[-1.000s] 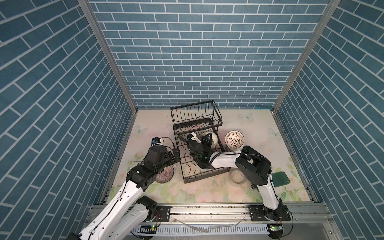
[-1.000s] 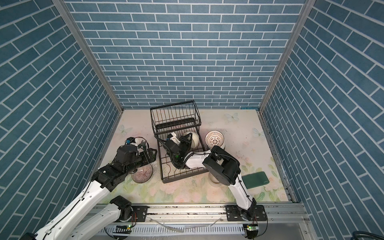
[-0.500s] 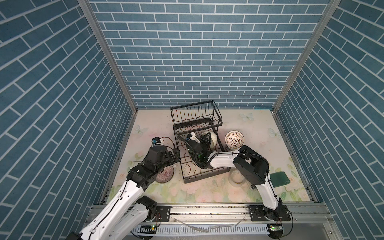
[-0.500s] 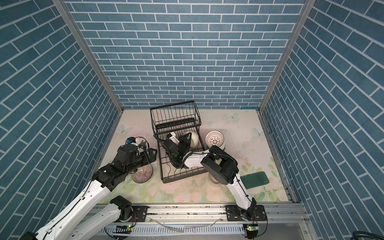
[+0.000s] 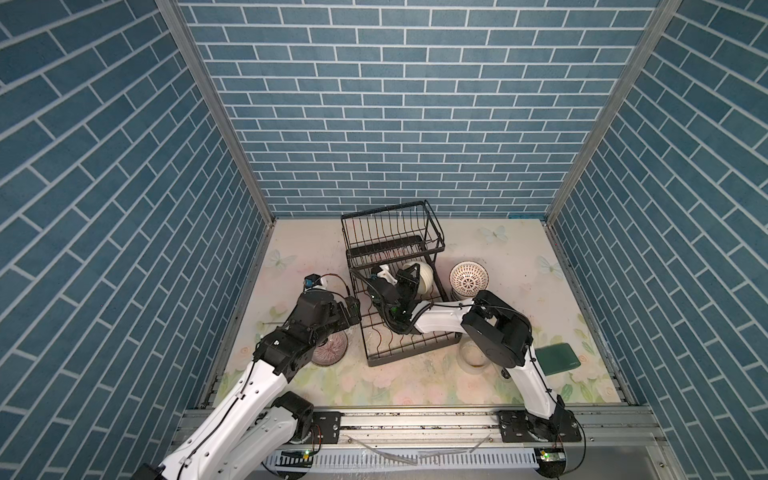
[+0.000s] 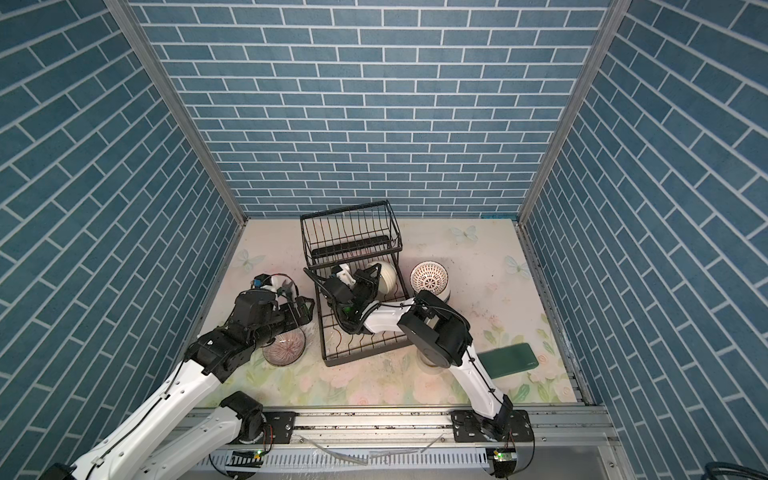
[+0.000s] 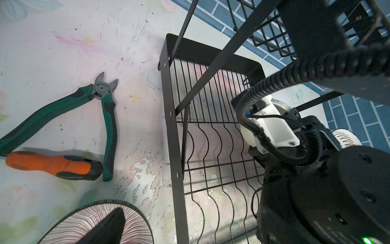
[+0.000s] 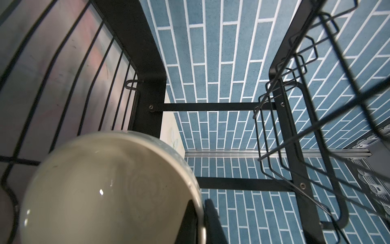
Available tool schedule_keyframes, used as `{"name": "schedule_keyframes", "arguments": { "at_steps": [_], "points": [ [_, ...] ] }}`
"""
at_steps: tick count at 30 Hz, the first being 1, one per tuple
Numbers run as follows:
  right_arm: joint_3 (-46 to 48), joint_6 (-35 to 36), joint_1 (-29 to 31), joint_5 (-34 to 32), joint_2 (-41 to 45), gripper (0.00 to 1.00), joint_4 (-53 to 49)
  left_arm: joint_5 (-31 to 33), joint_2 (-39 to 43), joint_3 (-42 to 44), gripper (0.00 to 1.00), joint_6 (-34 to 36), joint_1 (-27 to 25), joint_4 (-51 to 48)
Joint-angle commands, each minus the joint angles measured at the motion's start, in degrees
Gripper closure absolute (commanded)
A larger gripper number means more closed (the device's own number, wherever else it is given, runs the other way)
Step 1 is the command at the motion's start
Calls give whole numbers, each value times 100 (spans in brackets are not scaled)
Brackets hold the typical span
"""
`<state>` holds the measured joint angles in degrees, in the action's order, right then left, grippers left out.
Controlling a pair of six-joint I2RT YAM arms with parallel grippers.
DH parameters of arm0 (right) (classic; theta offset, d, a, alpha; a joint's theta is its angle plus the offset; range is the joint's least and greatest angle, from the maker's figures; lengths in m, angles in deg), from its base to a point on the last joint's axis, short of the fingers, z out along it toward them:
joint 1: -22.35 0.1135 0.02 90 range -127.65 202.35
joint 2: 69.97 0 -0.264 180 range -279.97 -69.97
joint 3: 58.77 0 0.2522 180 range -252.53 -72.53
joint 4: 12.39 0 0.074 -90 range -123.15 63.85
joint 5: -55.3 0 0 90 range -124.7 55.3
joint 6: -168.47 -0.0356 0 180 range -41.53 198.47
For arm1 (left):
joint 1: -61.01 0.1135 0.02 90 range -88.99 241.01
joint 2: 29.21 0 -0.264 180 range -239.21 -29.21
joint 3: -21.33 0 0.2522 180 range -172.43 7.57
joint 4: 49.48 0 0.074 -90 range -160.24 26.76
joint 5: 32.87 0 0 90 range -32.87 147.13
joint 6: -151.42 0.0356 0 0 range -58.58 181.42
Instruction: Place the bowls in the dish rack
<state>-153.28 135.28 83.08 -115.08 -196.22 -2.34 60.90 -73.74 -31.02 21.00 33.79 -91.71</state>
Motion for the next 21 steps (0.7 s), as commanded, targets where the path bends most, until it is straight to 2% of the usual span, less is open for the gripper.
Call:
{"name": "schedule_keyframes", "arguments": {
  "at_steps": [1, 6, 15, 21],
  "points": [
    [-241, -673, -4, 146, -252, 100, -1242, 37, 11, 79, 0, 70, 46, 34],
    [-696, -2476, 26, 346, -265, 100, -3557, 44, 6, 97, 0, 70, 55, 34],
    [-1308, -3949, 160, 576, -716, 100, -5555, 27, -29, 128, 0, 52, 60, 90],
    [-1866, -4419, 183, 623, -1099, 100, -6347, 35, -3, 121, 0, 52, 61, 53]
  ]
}}
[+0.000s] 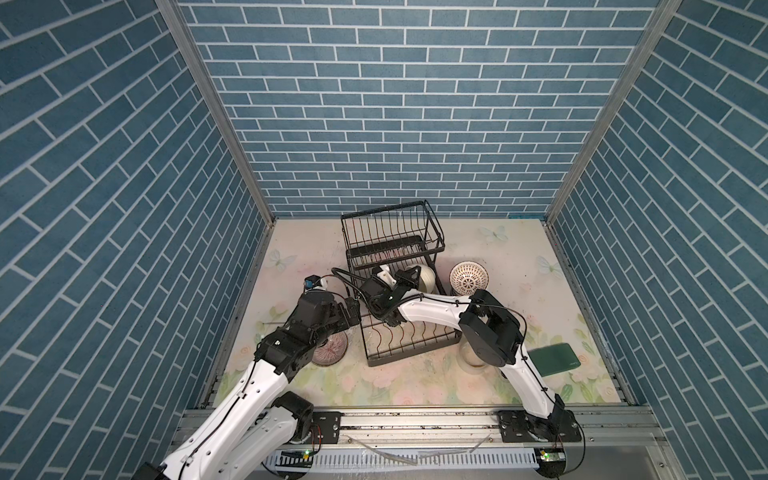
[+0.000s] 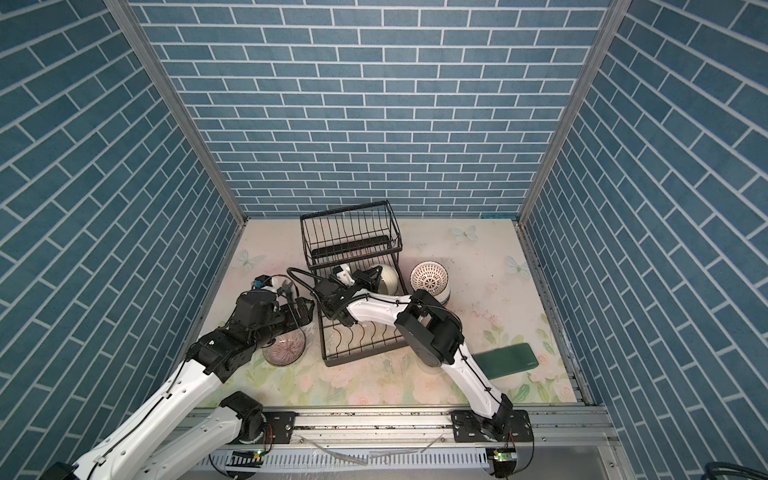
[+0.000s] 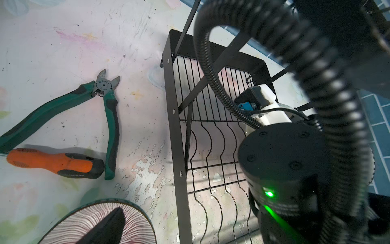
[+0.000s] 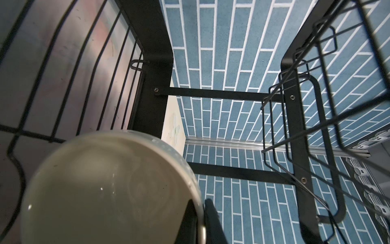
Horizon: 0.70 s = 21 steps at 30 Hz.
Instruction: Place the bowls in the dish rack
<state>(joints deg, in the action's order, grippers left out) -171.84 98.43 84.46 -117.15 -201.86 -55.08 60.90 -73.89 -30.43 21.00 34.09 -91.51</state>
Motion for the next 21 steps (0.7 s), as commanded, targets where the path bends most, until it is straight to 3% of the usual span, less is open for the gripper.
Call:
{"name": "schedule_keyframes", "arguments": {
  "at_steps": [1, 10, 21],
  "points": [
    [-103, -826, 44, 825, -587, 100, -1205, 32, 25, 66, 0, 52, 33, 24],
    [-662, -1611, 39, 820, -901, 100, -2281, 45, 48, 64, 0, 70, 54, 5],
    [-1287, -1744, 96, 1008, -1324, 98, -2762, 46, 59, 91, 0, 70, 53, -3]
  ]
}}
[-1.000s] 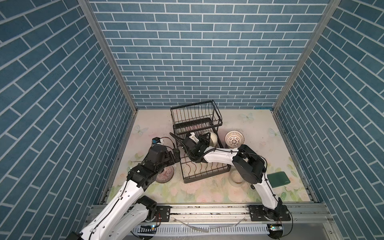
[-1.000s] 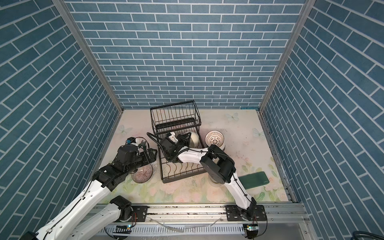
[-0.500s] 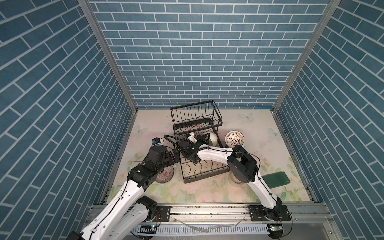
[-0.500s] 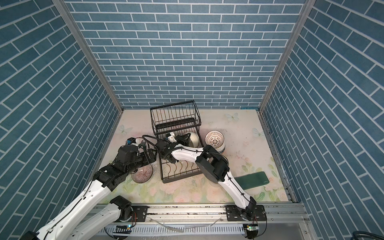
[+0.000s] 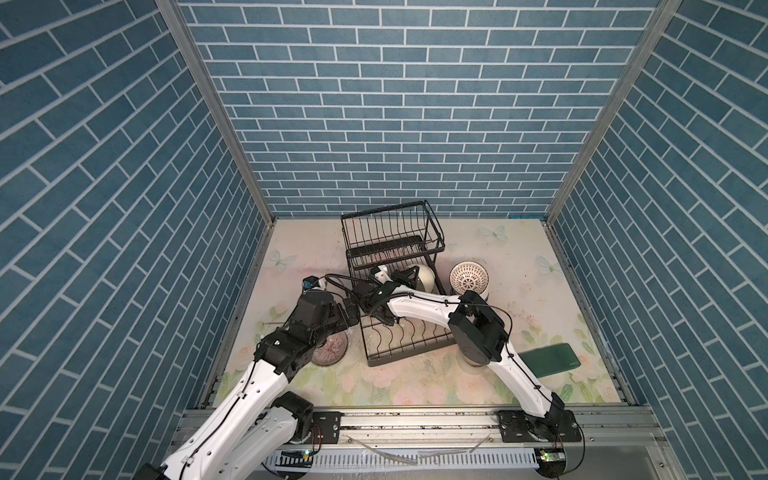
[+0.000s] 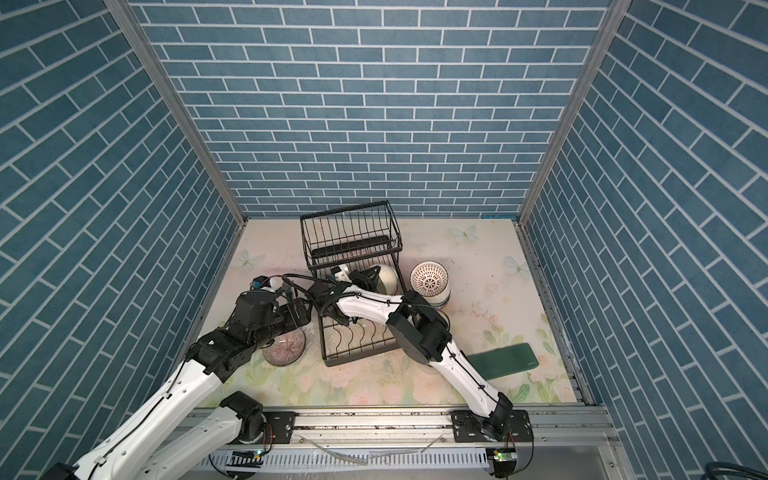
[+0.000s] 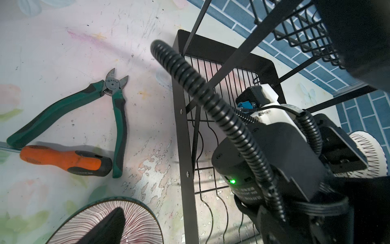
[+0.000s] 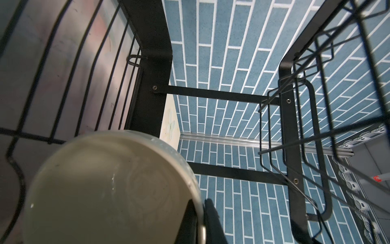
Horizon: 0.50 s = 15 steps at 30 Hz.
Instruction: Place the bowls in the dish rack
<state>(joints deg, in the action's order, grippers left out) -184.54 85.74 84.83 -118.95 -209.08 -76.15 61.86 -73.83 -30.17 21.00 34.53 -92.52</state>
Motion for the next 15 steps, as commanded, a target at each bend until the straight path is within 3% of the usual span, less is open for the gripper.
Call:
{"name": "schedule_keyframes", "arguments": {
  "at_steps": [1, 15],
  "points": [
    [-104, -517, 58, 1214, -652, 97, -744, -52, 50, 67, 0, 68, 3, 99],
    [-498, -797, 83, 1471, -873, 80, -1128, -29, 59, 69, 0, 96, 32, 63]
  ]
}}
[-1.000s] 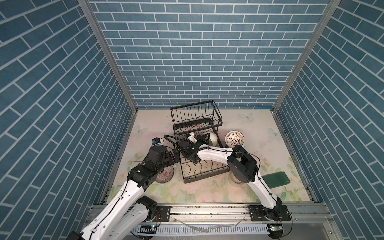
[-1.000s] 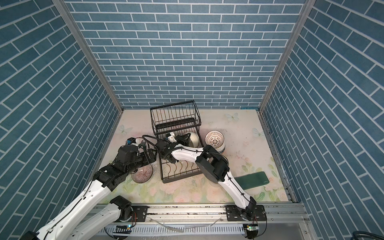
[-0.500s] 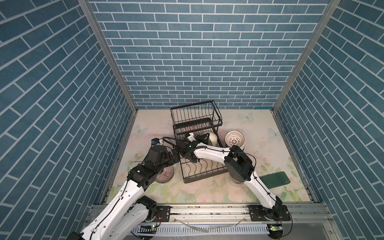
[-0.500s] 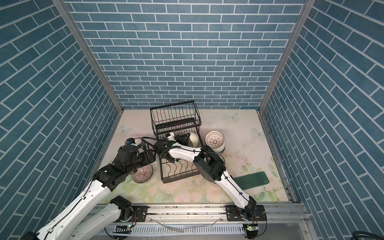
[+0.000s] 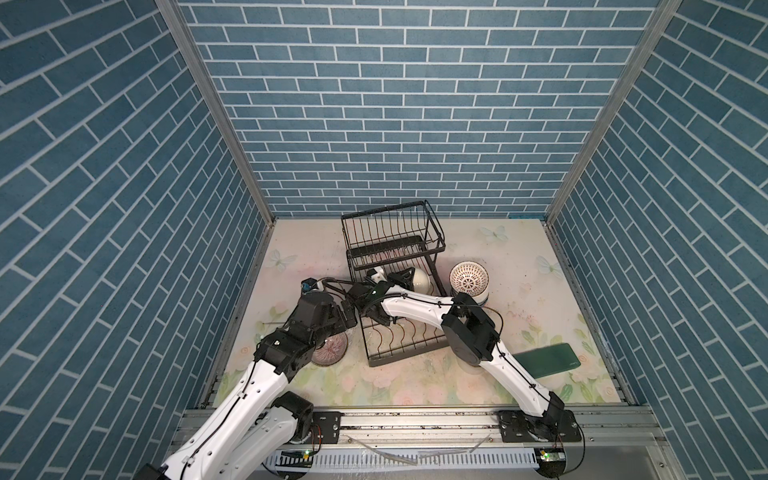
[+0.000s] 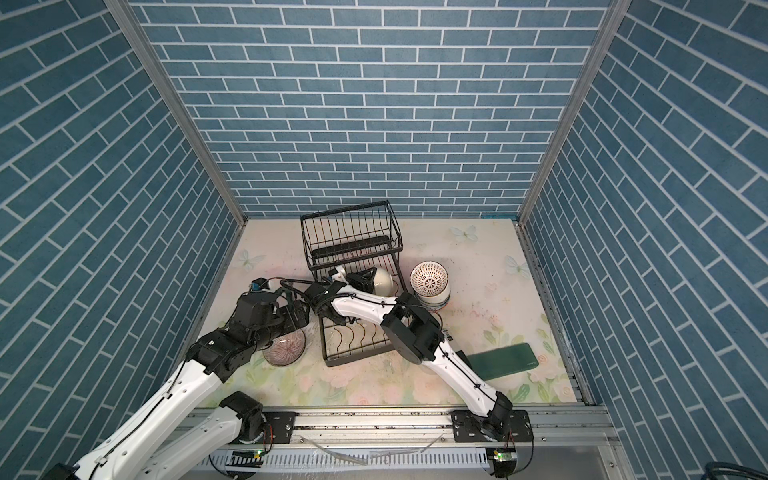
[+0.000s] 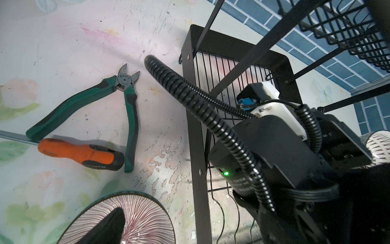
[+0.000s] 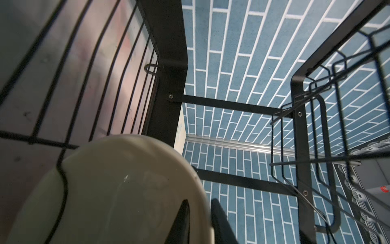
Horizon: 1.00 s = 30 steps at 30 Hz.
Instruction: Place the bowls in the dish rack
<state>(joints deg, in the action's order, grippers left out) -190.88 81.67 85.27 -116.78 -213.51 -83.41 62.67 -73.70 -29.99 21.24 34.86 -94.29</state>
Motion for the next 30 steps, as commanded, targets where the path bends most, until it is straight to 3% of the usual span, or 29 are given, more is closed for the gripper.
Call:
{"name": "schedule_keyframes", "arguments": {
  "at_steps": [1, 8, 14, 18, 24, 30],
  "points": [
    [132, -397, 29, 1248, -418, 78, -392, -107, 46, 47, 0, 73, 4, 240],
    [136, -446, 34, 1236, -301, 63, -367, -105, 41, 14, 0, 96, 11, 200],
    [168, -507, 29, 1258, -73, 26, -335, -67, 59, -19, 0, 108, 27, 121],
    [224, -514, 19, 1331, 119, 11, -269, -30, 64, -57, 0, 112, 40, 56],
    [447, -544, 31, 1508, 530, 2, -70, 16, 63, -140, 0, 160, 66, -28],
    [796, -558, 43, 1728, 1028, 1, 273, 27, 50, -162, 0, 152, 76, -57]
  ]
}}
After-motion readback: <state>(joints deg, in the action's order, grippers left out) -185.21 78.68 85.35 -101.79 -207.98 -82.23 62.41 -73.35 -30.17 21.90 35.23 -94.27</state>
